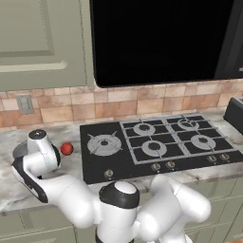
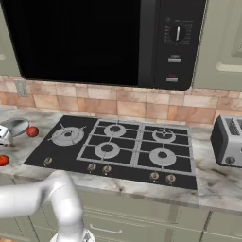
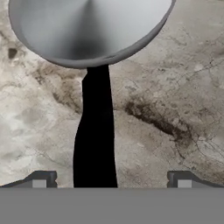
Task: Place the pan on the front right burner on the stove. Then place the tomato and the onion in the pan and turn on the front right burner.
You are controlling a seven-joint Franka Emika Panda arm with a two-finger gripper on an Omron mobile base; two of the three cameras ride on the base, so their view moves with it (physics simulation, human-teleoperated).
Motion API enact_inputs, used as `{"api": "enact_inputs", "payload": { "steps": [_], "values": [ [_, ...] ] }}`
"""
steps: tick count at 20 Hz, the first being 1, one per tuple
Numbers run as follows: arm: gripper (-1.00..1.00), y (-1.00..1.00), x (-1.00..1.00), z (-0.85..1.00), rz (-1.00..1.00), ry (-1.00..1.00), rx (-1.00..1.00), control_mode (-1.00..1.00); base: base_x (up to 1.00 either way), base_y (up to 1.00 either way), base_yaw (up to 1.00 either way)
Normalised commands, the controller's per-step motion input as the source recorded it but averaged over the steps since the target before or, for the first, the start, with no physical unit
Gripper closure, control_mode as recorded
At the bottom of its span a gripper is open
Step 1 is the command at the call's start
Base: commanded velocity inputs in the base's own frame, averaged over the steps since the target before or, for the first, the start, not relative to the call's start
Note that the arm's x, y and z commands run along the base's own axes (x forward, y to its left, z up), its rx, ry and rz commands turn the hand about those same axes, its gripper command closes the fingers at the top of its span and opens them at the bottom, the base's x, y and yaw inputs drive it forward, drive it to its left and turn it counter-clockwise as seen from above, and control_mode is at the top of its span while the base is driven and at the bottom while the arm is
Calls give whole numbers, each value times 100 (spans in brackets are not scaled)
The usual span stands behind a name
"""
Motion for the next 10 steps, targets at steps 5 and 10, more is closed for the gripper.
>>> {"api": "enact_inputs", "payload": {
  "steps": [5, 10],
  "values": [
    [-100, 14, 18, -24, 0, 0, -1, -100, 0, 0, 0],
    [-100, 9, 14, -25, 0, 0, -1, -100, 0, 0, 0]
  ]
}}
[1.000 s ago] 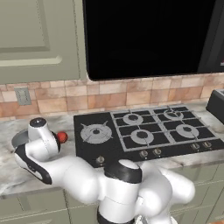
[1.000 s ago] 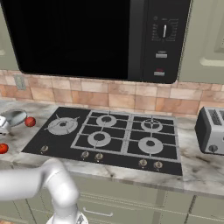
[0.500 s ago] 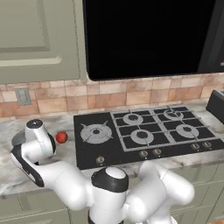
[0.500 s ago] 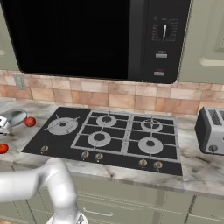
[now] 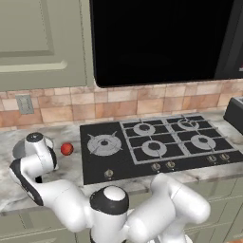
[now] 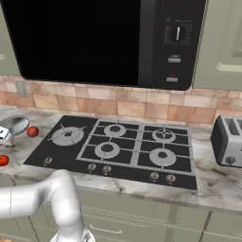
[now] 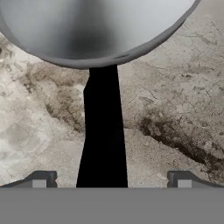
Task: Place the pan on the front right burner on the stove. Then place the tomato and the onion in the pan and turn on the front right burner.
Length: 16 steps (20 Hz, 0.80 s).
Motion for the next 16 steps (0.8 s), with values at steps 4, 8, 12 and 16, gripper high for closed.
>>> {"api": "enact_inputs", "payload": {
  "steps": [4, 8, 12, 16],
  "values": [
    [-100, 8, 5, -26, 0, 1, 0, -100, 0, 0, 0],
    [100, 18, 6, -21, 0, 2, -2, -100, 0, 0, 0],
    [100, 20, 4, -18, 0, 2, -2, -100, 0, 0, 0],
    [100, 12, 0, -15, 0, 0, -1, -100, 0, 0, 0]
  ]
}}
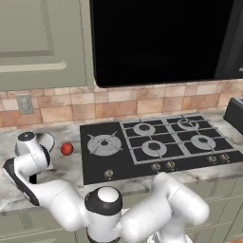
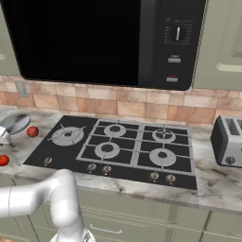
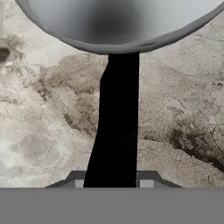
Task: Place the pan on the front right burner on the stove. Then place the tomato and the onion in the pan and turn on the front right burner.
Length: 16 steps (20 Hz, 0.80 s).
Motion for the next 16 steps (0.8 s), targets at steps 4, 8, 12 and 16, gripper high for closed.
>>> {"api": "enact_inputs", "payload": {
  "steps": [4, 8, 12, 16],
  "values": [
    [100, 3, 0, -11, 0, 0, 0, -100, 0, 0, 0],
    [100, 0, 0, -1, 0, -1, 0, -100, 0, 0, 0],
    [100, 0, 0, 4, 0, -10, 0, -100, 0, 0, 0],
    [100, 0, -5, 26, 0, -12, 1, -100, 0, 0, 0]
  ]
}}
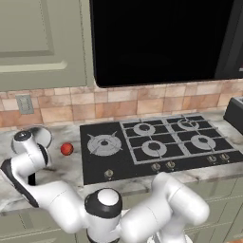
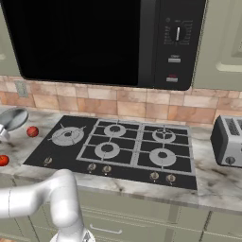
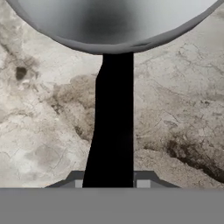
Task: Place the pan on the front right burner on the stove. Then place the tomato and the onion in the pan and turn on the front right burner.
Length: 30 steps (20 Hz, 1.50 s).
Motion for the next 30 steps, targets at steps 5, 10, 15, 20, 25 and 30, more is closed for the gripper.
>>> {"api": "enact_inputs", "payload": {
  "steps": [5, 10, 15, 20, 25, 30],
  "values": [
    [100, 0, -12, 42, 0, -11, 3, -100, 0, 0, 0],
    [100, 0, -17, 59, 0, -5, 10, -100, 0, 0, 0],
    [100, -10, -39, 49, -1, 0, 14, -100, 0, 0, 0],
    [100, -35, -53, 33, -4, 0, 15, -100, 0, 0, 0],
    [100, -43, -61, 28, -5, 0, 14, -100, 0, 0, 0],
    [100, -47, -57, 33, -10, 0, 6, -100, 0, 0, 0]
  ]
}}
